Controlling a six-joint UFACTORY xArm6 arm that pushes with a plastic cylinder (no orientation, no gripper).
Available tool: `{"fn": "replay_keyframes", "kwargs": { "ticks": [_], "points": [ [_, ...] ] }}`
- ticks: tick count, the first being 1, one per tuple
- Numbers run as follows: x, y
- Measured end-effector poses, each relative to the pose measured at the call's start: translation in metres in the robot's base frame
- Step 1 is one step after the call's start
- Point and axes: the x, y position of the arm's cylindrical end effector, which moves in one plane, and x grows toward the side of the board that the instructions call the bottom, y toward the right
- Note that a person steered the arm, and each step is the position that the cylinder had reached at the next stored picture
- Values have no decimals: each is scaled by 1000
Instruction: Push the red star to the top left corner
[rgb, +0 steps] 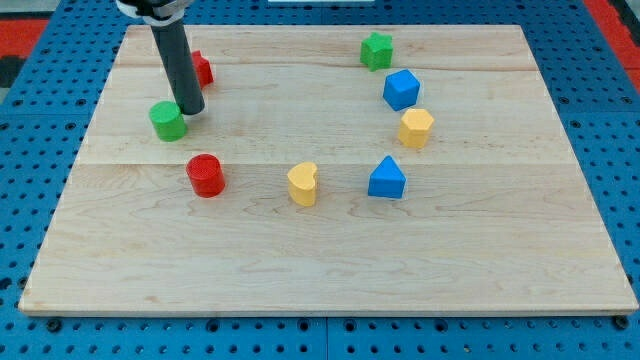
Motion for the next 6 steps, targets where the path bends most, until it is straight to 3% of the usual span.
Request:
{"fn": "replay_keyframes", "kwargs": {
  "ticks": [2, 3, 4, 6],
  "points": [
    [-11, 106],
    [-33, 56],
    [-63, 54],
    [-71, -27]
  ]
}}
